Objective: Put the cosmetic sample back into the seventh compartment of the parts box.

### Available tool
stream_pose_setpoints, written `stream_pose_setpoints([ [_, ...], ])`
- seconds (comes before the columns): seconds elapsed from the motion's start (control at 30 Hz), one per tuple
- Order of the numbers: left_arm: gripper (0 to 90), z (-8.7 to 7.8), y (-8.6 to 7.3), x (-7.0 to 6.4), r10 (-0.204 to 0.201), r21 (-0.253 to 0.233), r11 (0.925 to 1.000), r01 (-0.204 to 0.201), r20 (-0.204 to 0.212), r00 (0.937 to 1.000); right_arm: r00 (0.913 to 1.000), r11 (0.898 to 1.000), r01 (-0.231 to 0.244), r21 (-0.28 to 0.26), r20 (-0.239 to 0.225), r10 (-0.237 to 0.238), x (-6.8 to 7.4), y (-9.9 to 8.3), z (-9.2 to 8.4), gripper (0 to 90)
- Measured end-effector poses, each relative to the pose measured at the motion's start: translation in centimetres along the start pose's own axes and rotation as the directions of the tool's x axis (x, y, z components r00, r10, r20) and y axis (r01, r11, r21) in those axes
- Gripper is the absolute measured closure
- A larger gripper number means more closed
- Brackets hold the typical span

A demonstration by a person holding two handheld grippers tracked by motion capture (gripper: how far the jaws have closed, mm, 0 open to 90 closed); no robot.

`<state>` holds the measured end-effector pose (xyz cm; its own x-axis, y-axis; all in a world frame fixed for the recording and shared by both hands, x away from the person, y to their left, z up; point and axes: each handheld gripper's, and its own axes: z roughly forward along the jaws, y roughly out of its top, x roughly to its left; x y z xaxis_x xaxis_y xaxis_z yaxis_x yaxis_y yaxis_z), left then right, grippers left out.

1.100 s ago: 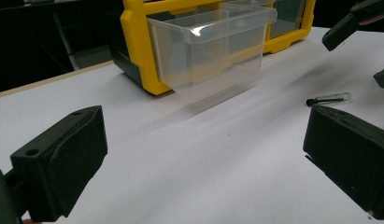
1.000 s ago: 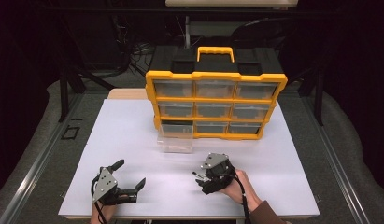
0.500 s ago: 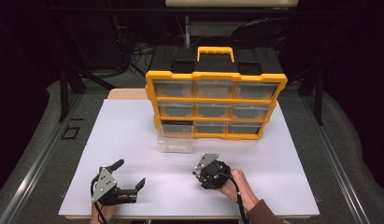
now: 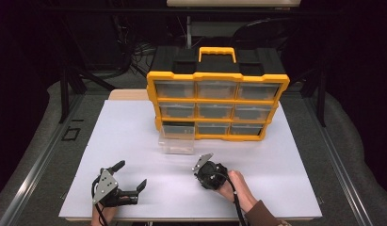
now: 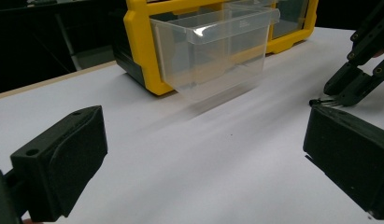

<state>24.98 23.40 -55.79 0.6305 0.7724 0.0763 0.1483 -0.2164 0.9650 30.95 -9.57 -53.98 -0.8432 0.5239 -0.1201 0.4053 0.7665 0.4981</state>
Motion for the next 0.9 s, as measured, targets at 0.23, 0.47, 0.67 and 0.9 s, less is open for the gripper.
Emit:
stream_pose_setpoints([
  [0.23, 0.0, 0.04, 0.02, -0.06, 0.003, 0.002, 1.0000, -0.003, 0.001, 1.0000, 0.9994, 1.000, -0.028, 0.004, -0.022, 0.028, -0.15, -0.05, 0.09, 78.9],
  [0.47, 0.0, 0.08, 0.02, -0.06, 0.009, 0.007, 0.9999, -0.009, -0.001, 1.0000, 0.9948, 0.997, -0.071, 0.033, -0.071, 0.073, -0.93, 0.18, 0.25, 80.5],
  [0.67, 0.0, 0.08, 0.00, -0.03, 0.007, 0.007, 1.0000, -0.007, -0.001, 1.0000, 0.9943, 0.997, -0.076, 0.024, -0.073, 0.077, -0.91, 0.12, 0.19, 81.2],
  [0.9, 0.0, 0.09, 0.01, -0.03, 0.006, 0.006, 1.0000, -0.006, -0.001, 1.0000, 0.9938, 0.997, -0.080, -0.014, -0.079, 0.078, -1.02, -0.13, -0.18, 81.2],
])
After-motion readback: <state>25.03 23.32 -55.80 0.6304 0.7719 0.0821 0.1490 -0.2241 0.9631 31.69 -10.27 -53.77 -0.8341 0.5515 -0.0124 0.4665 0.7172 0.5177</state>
